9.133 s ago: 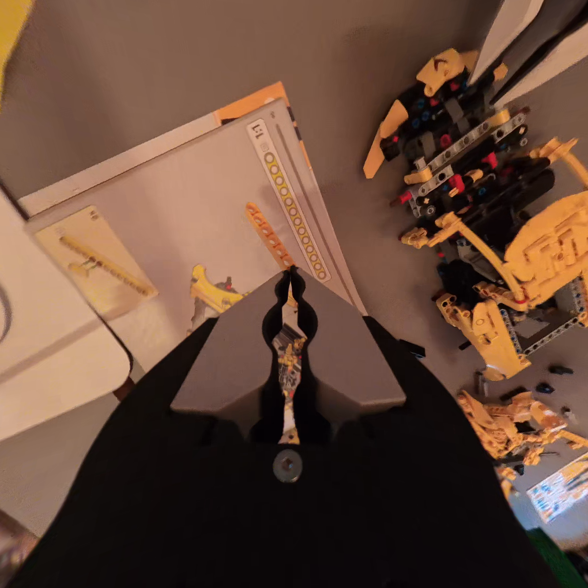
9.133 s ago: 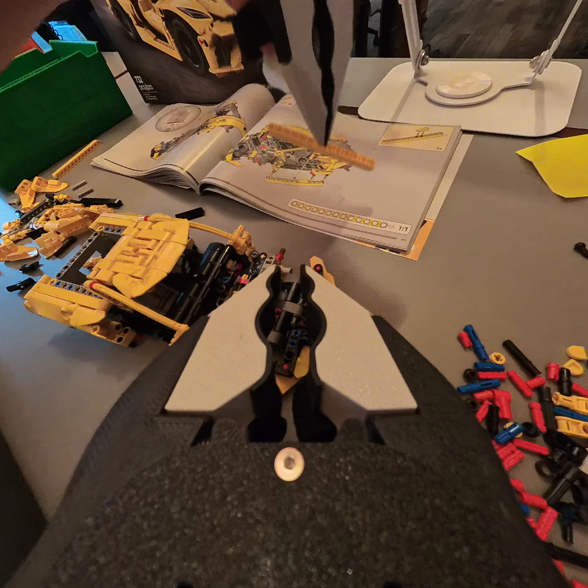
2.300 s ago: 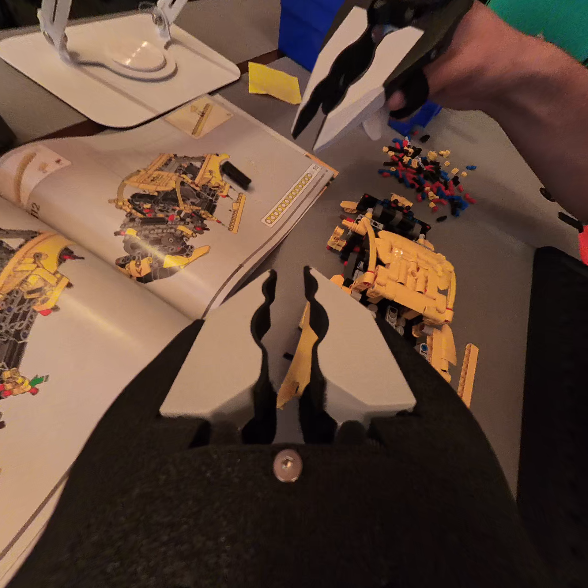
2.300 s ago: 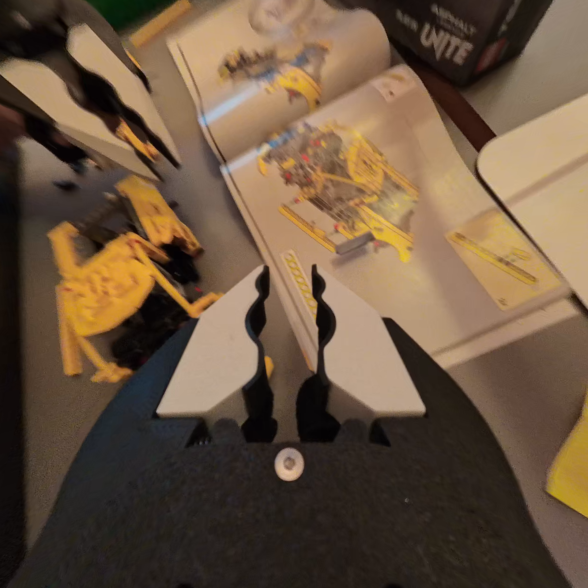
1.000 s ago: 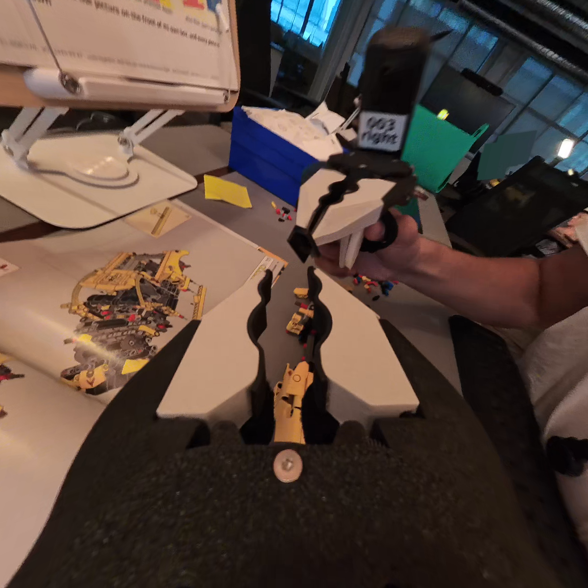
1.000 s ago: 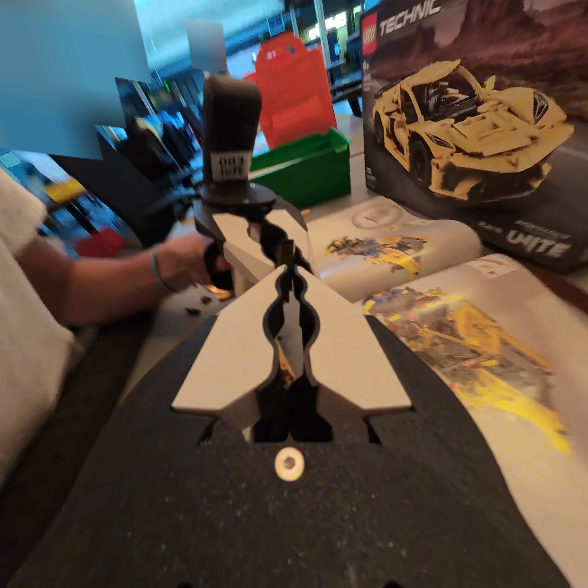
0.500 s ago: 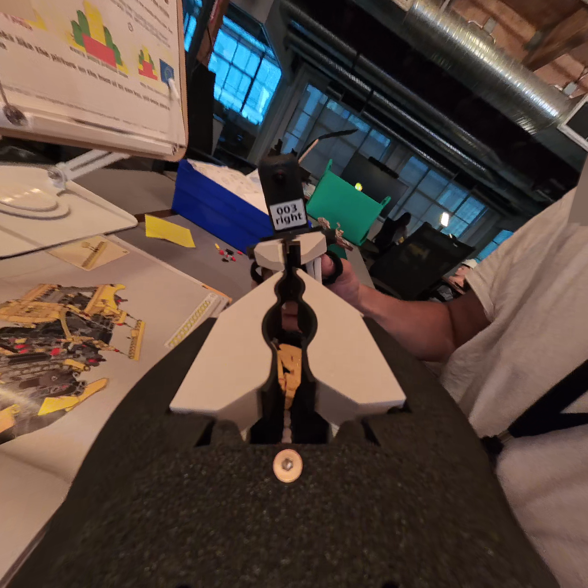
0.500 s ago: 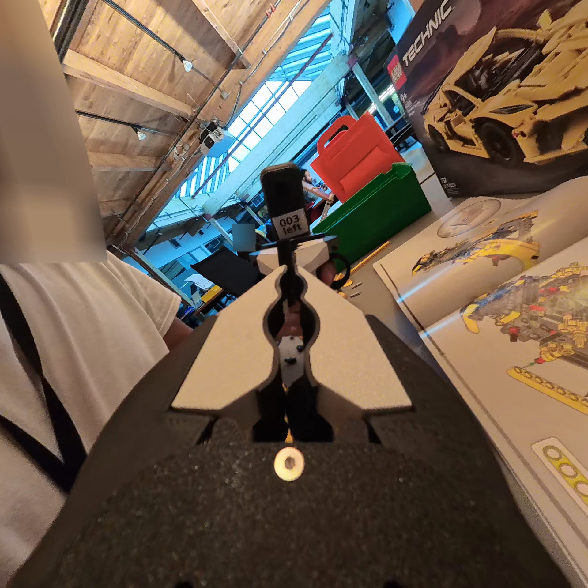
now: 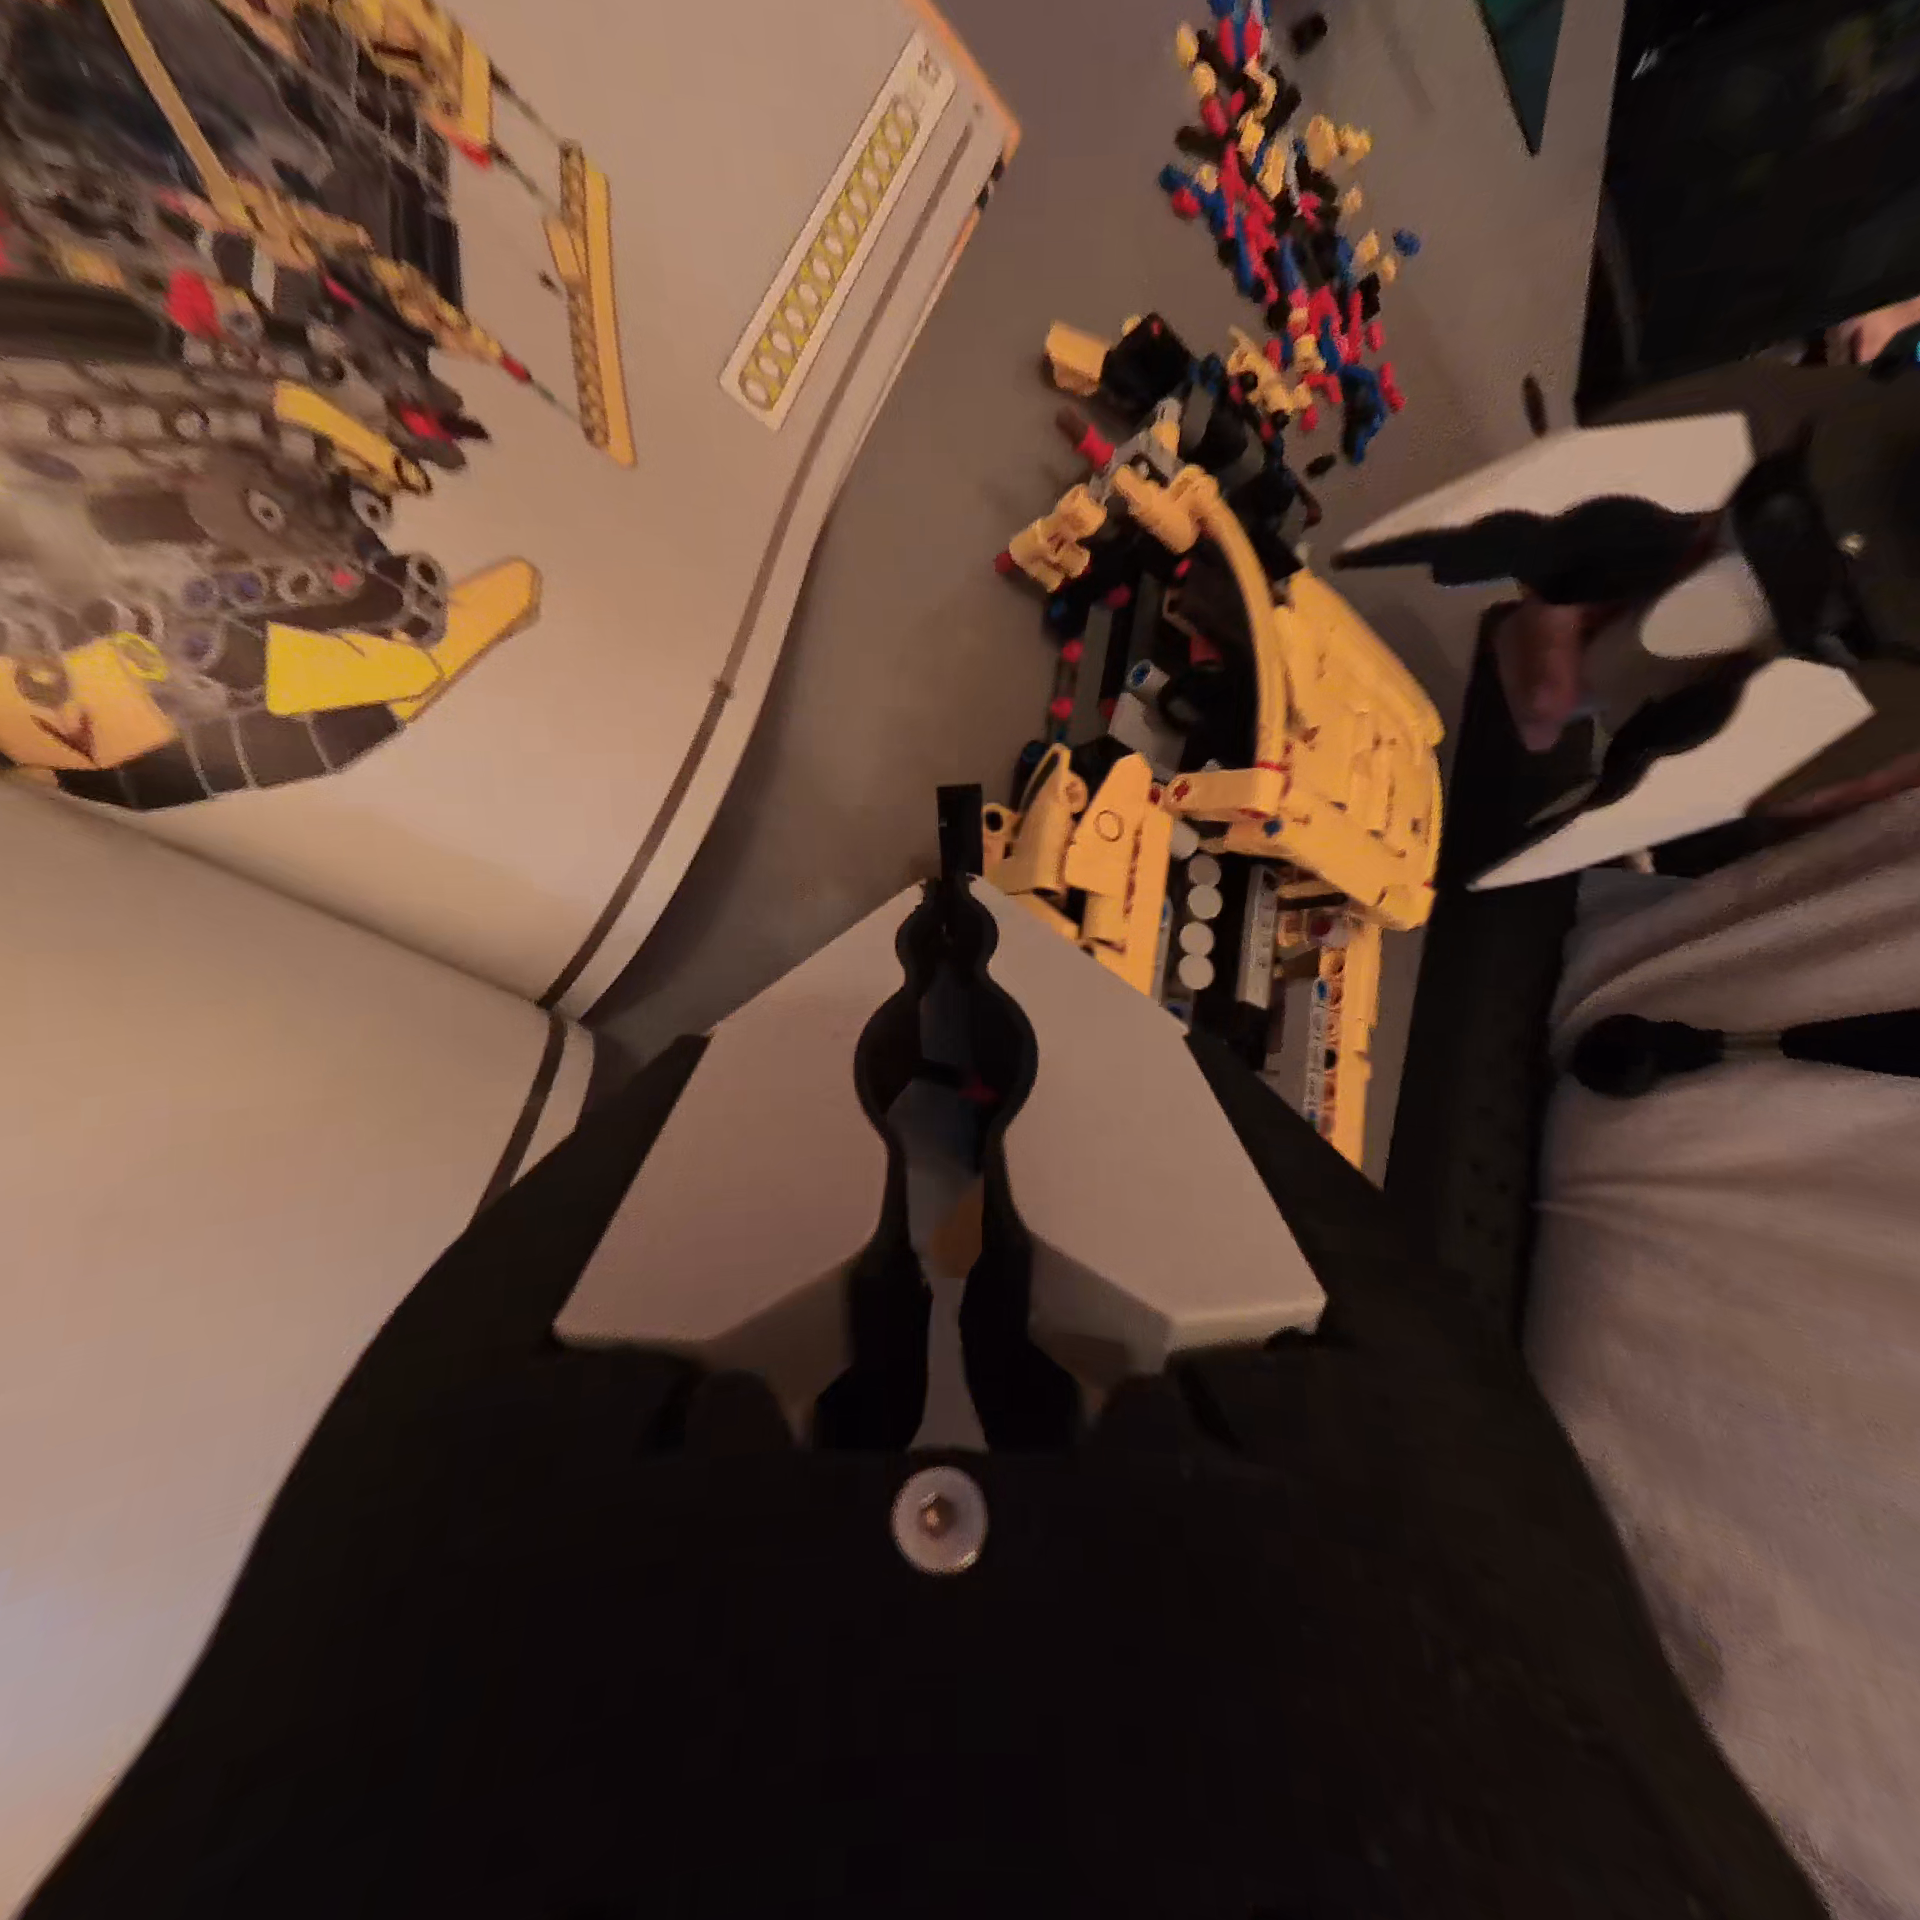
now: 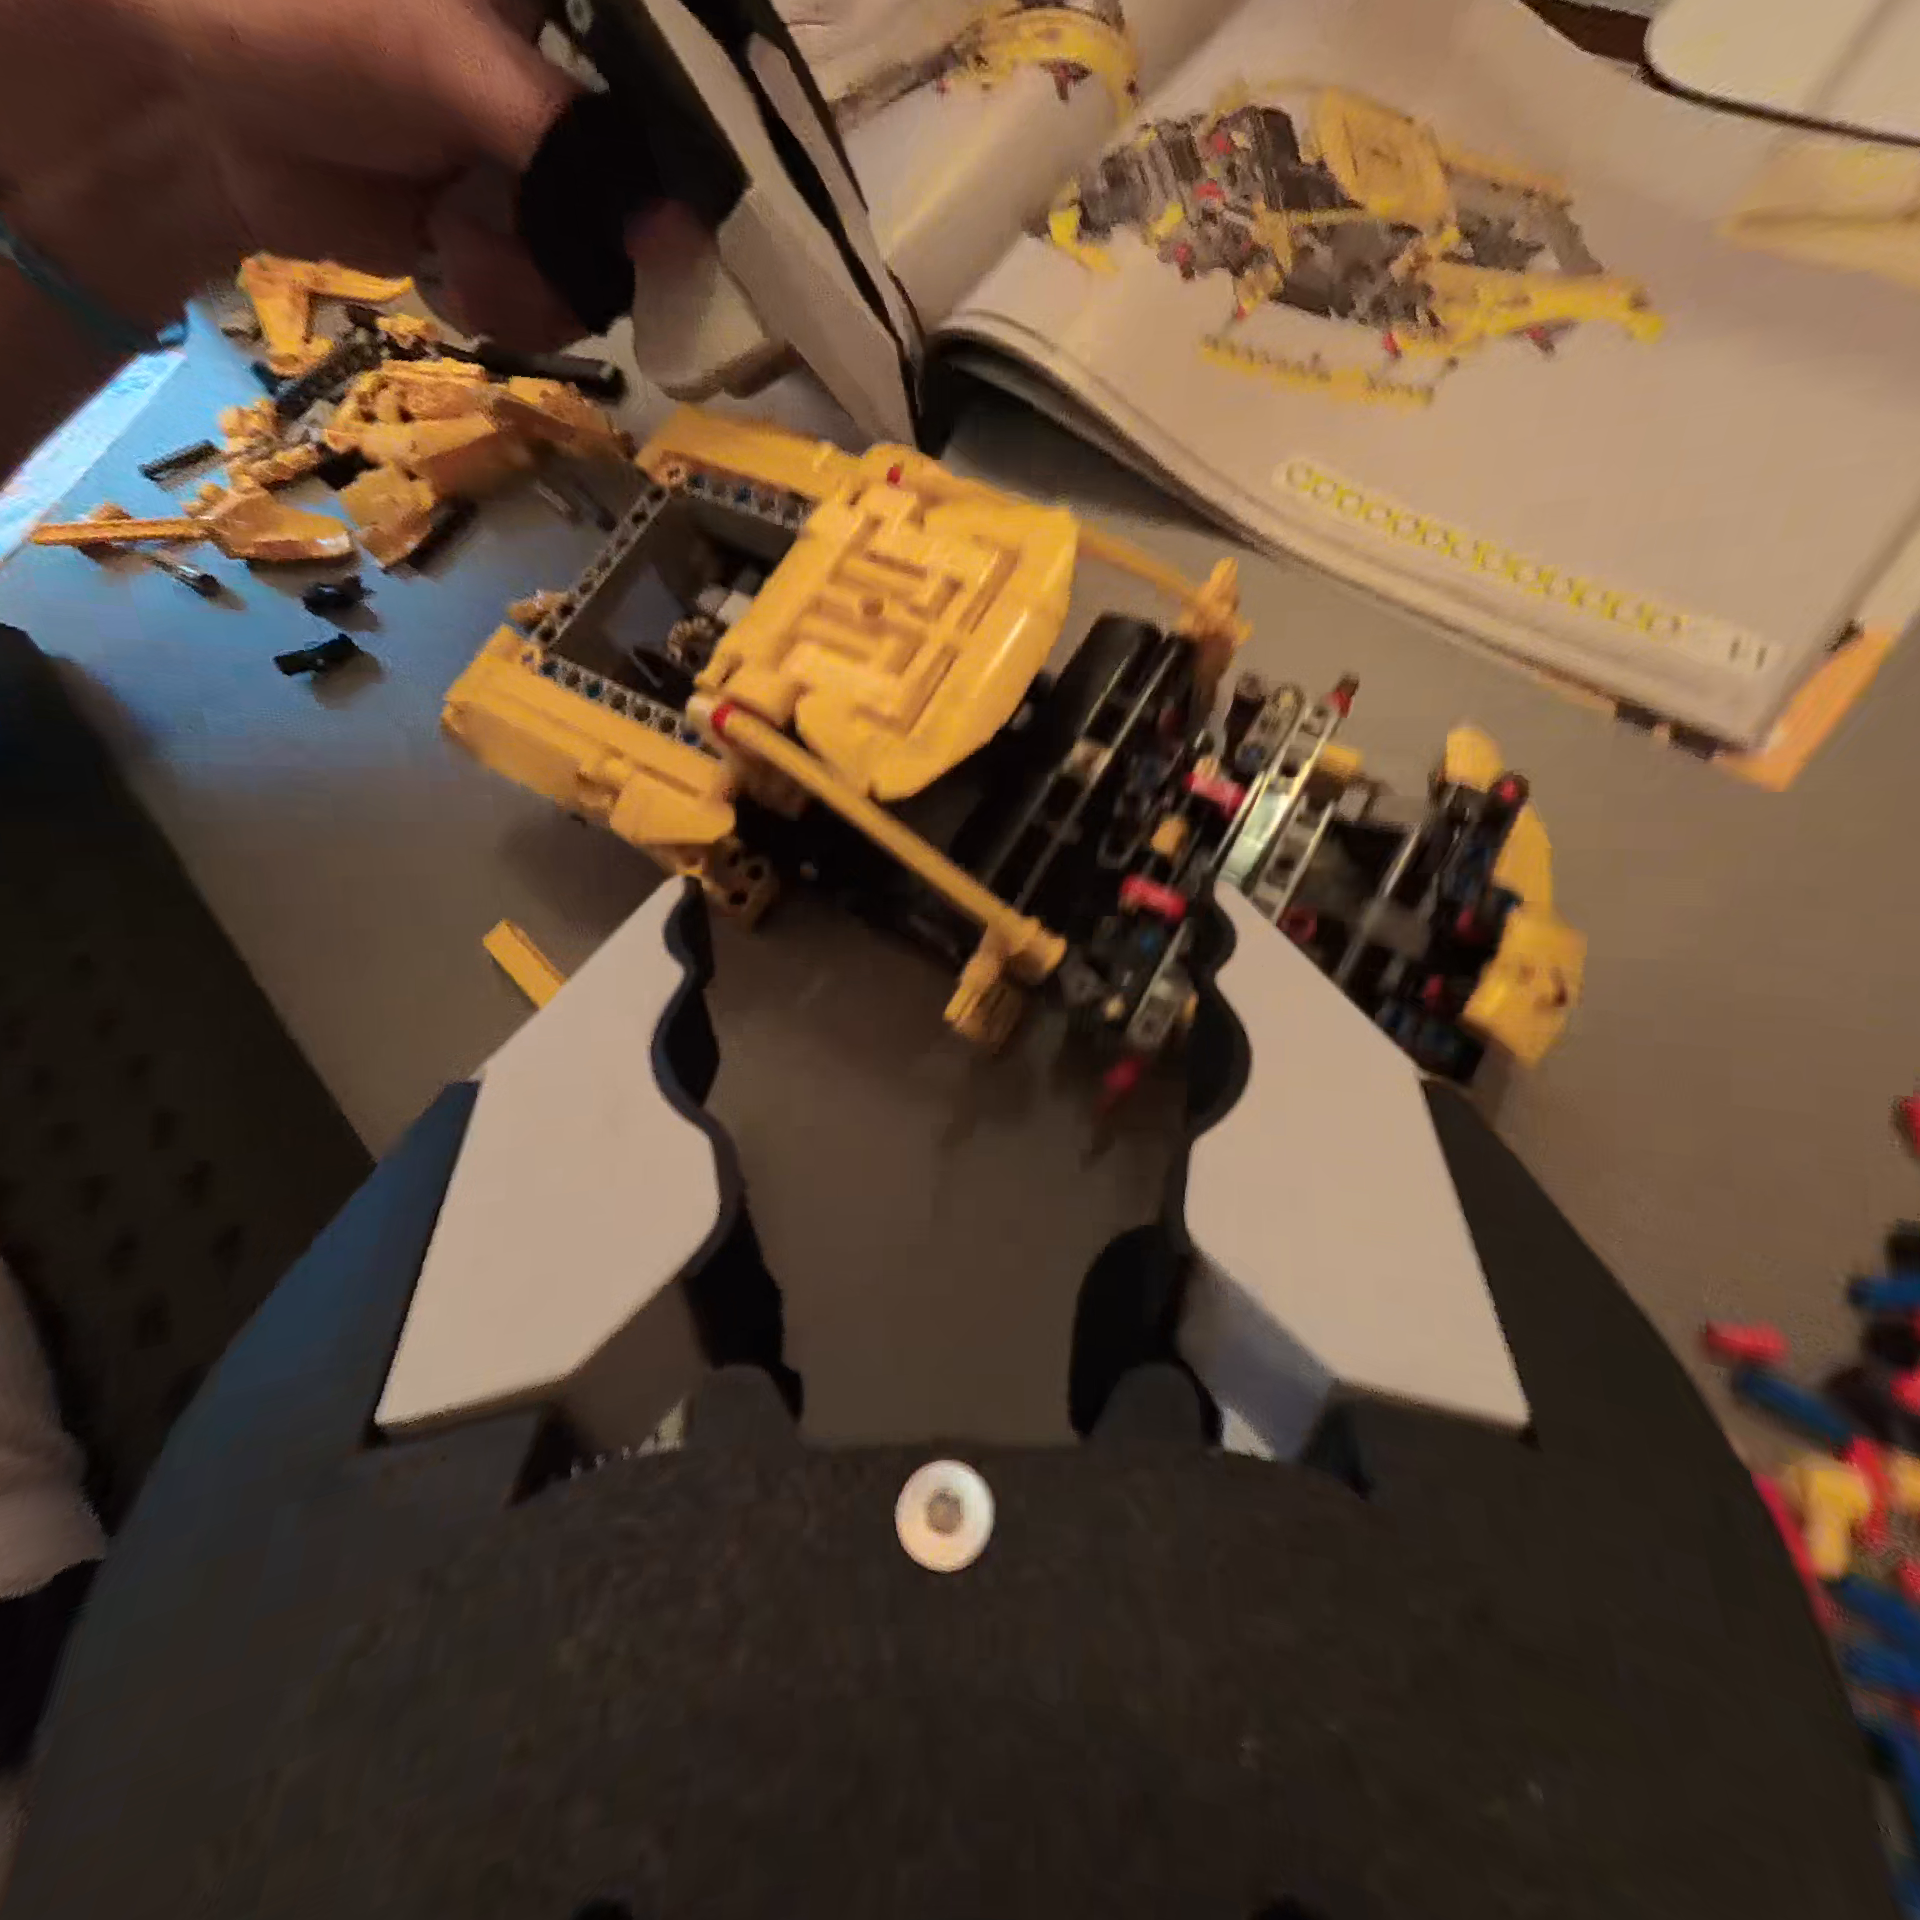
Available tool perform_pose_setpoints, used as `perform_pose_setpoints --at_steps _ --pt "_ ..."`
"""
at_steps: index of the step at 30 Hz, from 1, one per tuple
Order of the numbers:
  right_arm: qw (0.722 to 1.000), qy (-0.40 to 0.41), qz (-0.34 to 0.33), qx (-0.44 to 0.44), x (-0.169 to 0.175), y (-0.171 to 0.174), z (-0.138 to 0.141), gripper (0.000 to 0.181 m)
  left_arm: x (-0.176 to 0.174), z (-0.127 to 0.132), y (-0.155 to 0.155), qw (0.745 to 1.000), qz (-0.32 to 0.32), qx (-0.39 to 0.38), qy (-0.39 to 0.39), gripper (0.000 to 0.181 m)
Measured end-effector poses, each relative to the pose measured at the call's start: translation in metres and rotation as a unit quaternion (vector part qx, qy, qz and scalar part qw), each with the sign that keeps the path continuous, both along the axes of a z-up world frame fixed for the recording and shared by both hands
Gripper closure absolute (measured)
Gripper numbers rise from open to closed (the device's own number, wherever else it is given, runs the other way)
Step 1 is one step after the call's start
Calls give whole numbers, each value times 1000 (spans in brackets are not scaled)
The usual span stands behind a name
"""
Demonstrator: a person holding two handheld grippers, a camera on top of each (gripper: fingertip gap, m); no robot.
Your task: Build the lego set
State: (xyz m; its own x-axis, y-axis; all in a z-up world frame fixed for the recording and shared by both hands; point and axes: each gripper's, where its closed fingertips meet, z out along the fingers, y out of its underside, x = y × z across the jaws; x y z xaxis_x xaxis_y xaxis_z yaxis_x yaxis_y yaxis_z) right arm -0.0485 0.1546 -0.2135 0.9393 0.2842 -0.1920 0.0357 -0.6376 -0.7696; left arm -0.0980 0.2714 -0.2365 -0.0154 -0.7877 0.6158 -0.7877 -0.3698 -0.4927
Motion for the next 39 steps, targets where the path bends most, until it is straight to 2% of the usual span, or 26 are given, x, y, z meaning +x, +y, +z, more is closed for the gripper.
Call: perform_pose_setpoints --at_steps 2,4,7,8,12,17,20,25,27,30,35,39 --pt "1000 4 -23 3 -7 -18 -2 100 0 -4 -2 1000 1 -11 5 180" --pt "998 60 -20 -23 -24 -35 -6 119 -2 -3 -2 1000 4 -14 3 180" --pt "981 177 -27 -81 -46 -39 -17 109 -5 -2 -1 1000 9 -14 2 180" --pt "976 193 -36 -92 -46 -36 -22 100 -5 -2 -2 1000 10 -14 2 181" --pt "963 250 -62 -77 -45 -20 -21 100 -12 -3 -16 1000 2 -10 7 180" --pt "964 245 -97 -44 -31 -14 -19 89 -23 -4 -40 1000 -8 -5 9 180" --pt "963 250 -94 -44 -20 -15 -18 91 -25 -5 -52 1000 -19 -17 3 181" --pt "957 270 -98 -38 -9 -20 -7 101 -13 -6 -26 1000 1 -22 1 181" --pt "952 287 -96 -43 -10 -18 -4 101 -6 -9 -29 999 -26 -35 18 181" --pt "940 325 -89 -50 -13 -16 -2 97 6 -9 -40 992 -70 -96 46 181" --pt "957 283 -38 -55 -19 -20 -5 87 12 -9 -56 971 -144 -155 110 181" --pt "964 262 5 -53 -22 -22 -5 85 19 -9 -52 959 -173 -169 146 181"
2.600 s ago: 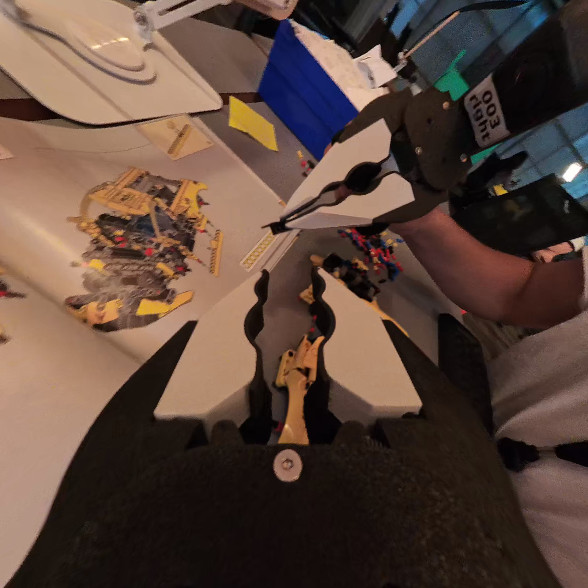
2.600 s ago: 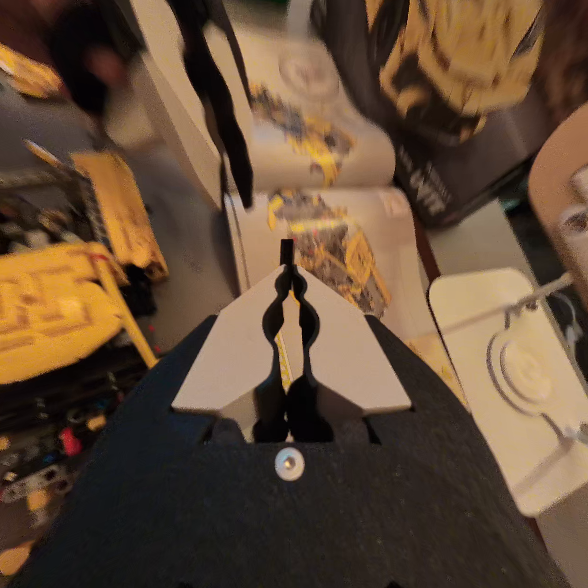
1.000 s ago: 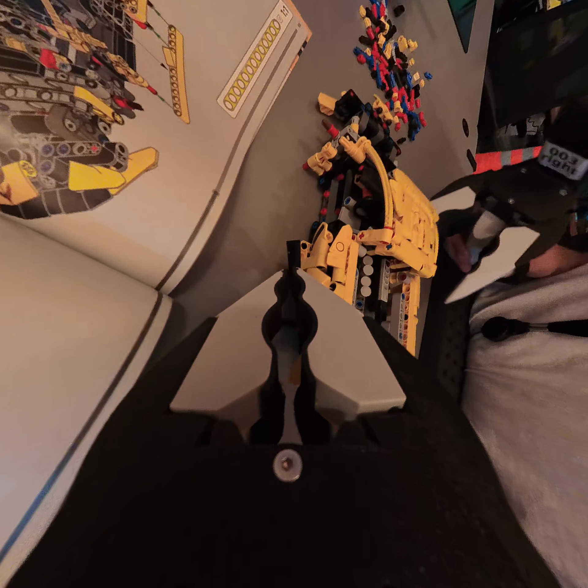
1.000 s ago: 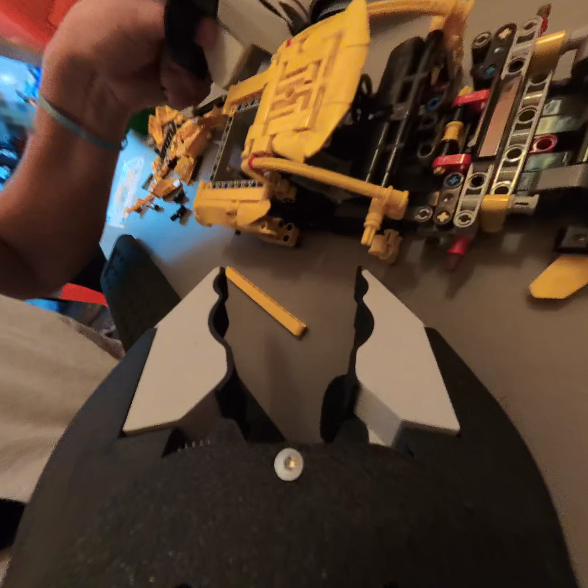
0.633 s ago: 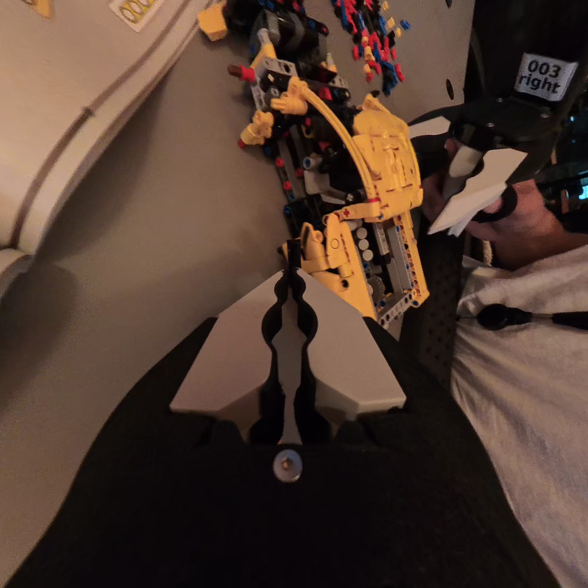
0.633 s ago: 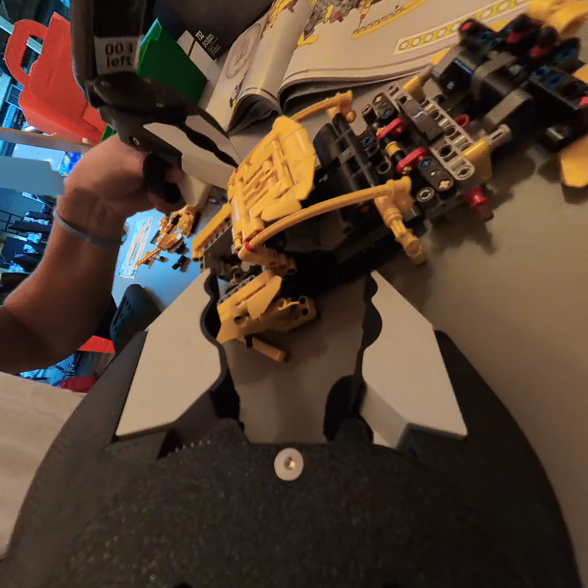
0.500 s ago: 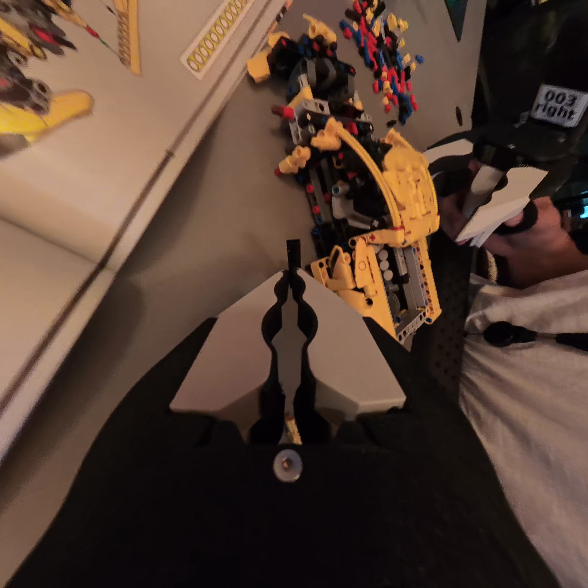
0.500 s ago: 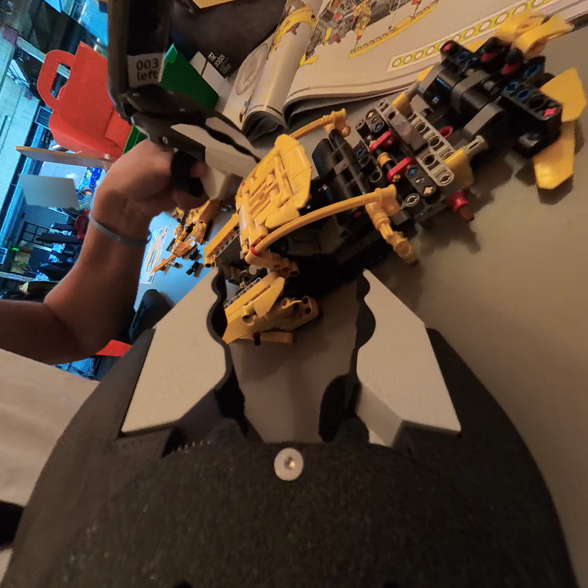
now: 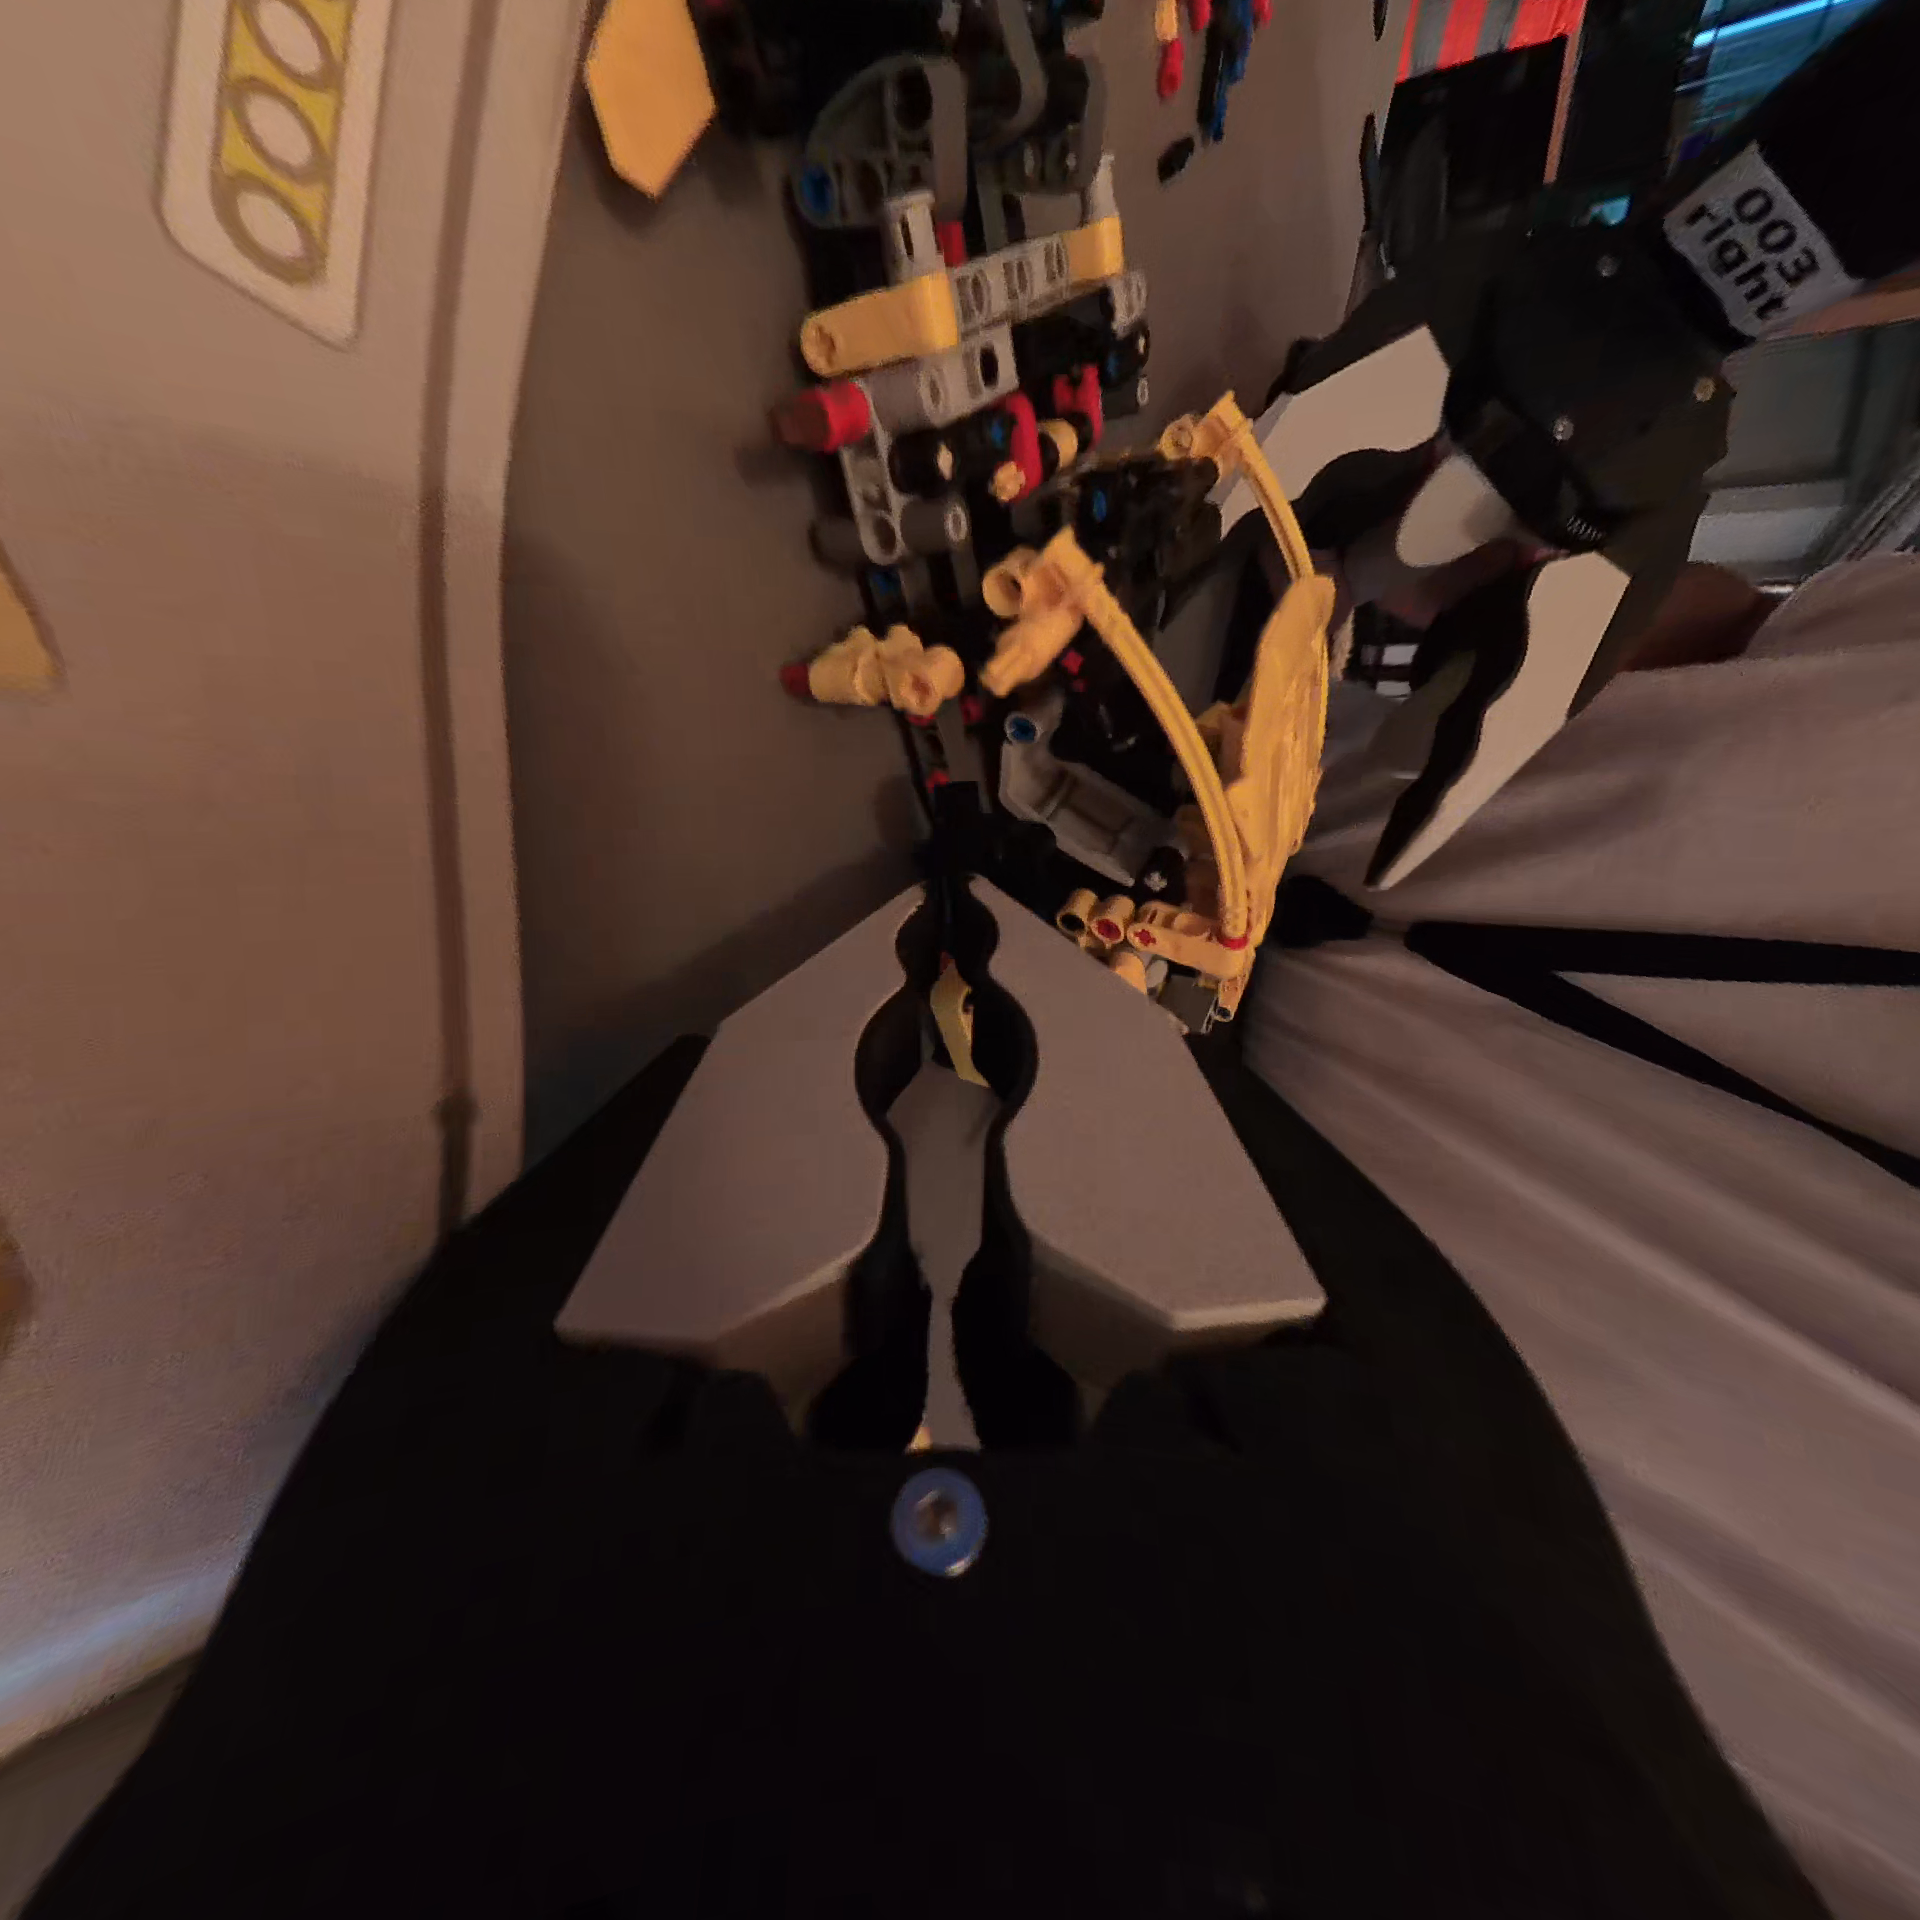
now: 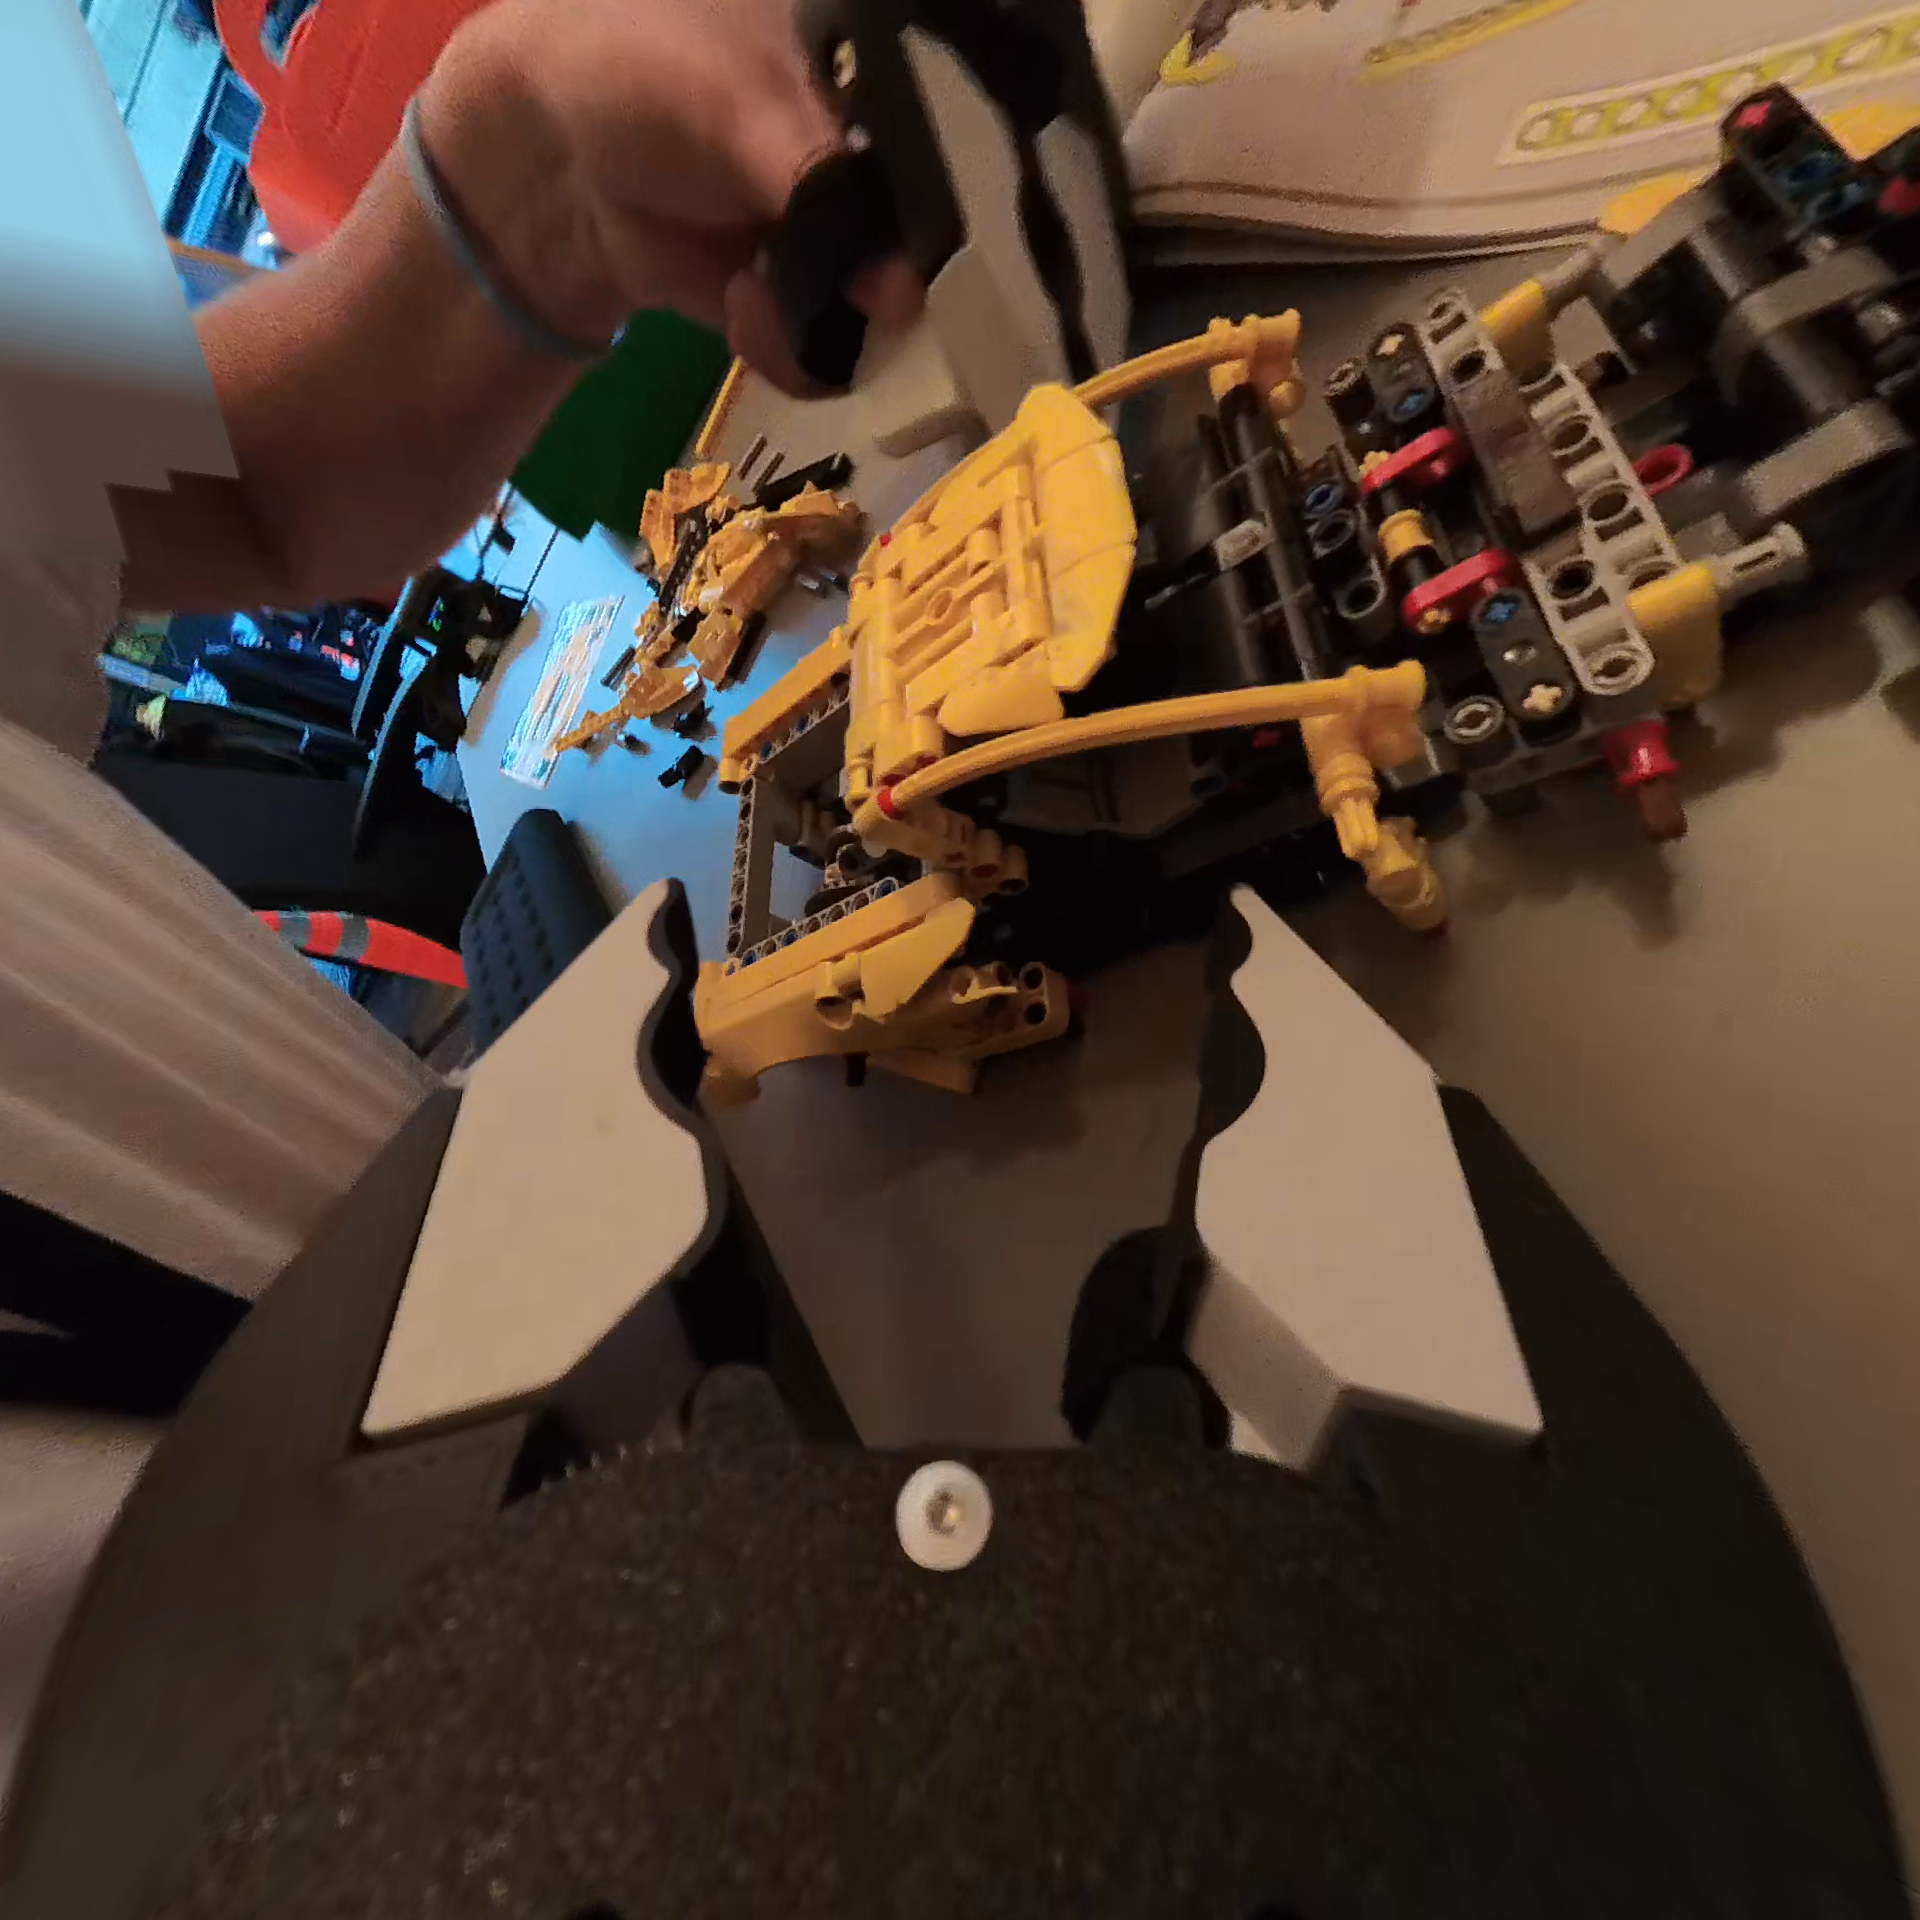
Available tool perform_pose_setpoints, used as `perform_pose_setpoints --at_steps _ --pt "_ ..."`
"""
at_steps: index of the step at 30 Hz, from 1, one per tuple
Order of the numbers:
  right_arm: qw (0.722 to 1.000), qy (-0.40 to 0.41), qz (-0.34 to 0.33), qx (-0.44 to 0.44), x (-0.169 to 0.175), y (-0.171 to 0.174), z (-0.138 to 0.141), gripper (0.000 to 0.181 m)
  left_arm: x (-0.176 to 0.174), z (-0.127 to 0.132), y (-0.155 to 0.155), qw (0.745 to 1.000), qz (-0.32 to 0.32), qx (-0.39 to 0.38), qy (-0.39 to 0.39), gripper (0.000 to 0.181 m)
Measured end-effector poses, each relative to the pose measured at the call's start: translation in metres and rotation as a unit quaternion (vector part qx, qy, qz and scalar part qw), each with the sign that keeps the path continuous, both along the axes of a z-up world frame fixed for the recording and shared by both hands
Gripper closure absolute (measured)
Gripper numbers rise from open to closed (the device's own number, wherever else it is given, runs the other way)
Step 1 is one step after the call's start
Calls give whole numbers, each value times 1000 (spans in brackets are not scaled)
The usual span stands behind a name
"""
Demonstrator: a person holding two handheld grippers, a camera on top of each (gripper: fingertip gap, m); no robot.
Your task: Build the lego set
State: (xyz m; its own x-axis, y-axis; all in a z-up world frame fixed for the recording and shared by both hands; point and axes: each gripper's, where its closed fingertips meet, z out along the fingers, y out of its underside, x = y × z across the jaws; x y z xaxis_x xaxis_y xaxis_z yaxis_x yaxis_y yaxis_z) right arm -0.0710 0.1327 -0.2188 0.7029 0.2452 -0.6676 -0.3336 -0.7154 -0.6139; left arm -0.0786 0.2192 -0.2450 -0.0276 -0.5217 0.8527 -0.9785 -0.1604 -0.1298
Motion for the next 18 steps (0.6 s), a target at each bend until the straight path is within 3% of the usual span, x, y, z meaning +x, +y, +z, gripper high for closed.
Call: perform_pose_setpoints --at_steps 7,18 --pt "997 -55 51 -1 -2 -5 -11 85 12 -6 -1 999 -34 -4 37 181" --pt "998 -43 54 10 0 -10 -11 86 14 -13 -4 996 -53 -17 68 181"
